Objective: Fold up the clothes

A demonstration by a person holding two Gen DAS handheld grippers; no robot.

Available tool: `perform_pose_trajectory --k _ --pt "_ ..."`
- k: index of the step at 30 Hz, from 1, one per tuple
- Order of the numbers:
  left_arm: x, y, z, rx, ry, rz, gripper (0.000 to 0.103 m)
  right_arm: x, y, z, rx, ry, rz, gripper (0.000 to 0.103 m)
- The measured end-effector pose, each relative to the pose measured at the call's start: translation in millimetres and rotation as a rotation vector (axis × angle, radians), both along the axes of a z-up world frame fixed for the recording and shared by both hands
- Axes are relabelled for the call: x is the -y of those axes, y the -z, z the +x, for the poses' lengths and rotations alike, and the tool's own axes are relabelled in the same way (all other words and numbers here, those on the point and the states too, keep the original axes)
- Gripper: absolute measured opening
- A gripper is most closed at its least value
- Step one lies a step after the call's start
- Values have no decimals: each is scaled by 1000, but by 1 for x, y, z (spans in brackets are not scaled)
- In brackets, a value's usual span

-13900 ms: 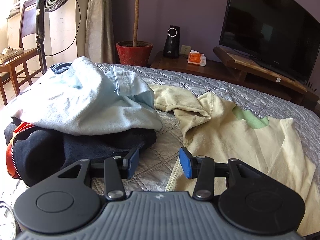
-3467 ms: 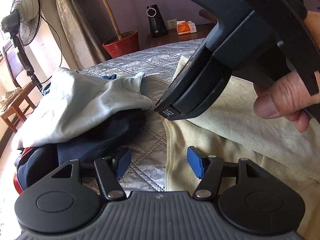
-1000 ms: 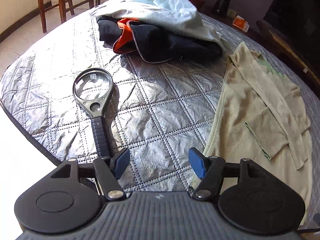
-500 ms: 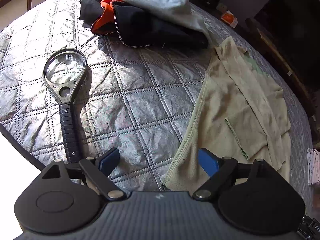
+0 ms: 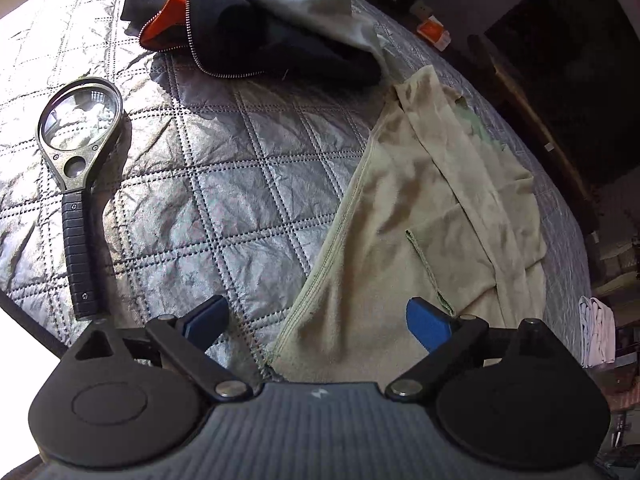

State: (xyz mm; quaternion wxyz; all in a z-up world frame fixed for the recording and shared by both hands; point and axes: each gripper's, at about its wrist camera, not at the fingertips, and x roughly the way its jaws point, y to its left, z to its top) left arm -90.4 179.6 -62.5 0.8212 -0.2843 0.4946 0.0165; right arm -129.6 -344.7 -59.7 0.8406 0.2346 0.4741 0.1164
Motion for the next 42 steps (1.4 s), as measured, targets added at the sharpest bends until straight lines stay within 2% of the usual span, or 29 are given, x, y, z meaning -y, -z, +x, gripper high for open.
perform_pose_trajectory --k 4,6,8,10,13,14,15,16,18,23,25,29,31,32,33,35,38,42 --pt "4 0 1 -6 18 -6 94 -1 0 0 11 10 -18 53" --pt "6 0 0 -9 38 -18 85 0 1 1 10 16 -7 51" --pt "4 0 -1 -10 33 -27 82 0 2 2 5 11 -5 44" --pt "0 1 -1 -12 14 -50 81 0 2 2 2 8 1 43" --pt "-4 1 -2 -16 -14 -62 72 0 2 3 -2 6 19 45" --pt "-5 1 -3 -17 -22 -62 65 0 3 3 -3 6 26 46" --pt "-5 2 -3 -21 -23 -62 47 0 2 3 -1 3 23 45" --pt "-4 2 -3 -27 -20 -58 42 -1 2 3 1 0 16 45" --pt "-2 2 -2 -26 -13 -39 40 -2 2 2 5 -2 10 45" --pt "5 -1 -3 -22 26 -18 40 -1 3 2 5 8 24 45" --pt "10 -1 -4 -26 51 -5 36 0 4 2 4 12 29 46" --pt "9 -1 -5 -41 25 31 13 2 5 2 4 20 39 46" --pt "7 0 -6 -48 21 22 8 3 5 1 4 24 45 45" --pt "8 -1 -6 -47 27 26 6 3 5 1 4 26 47 39" --pt "10 -1 -6 -44 36 35 5 3 6 2 -1 23 46 25" --pt "13 -2 -7 -38 50 54 4 -1 9 2 -15 10 33 6" --pt "13 -3 -8 -33 43 66 3 -1 10 0 -16 3 44 5" --pt "13 -6 -10 -17 42 78 2 9 12 0 -23 53 113 4"
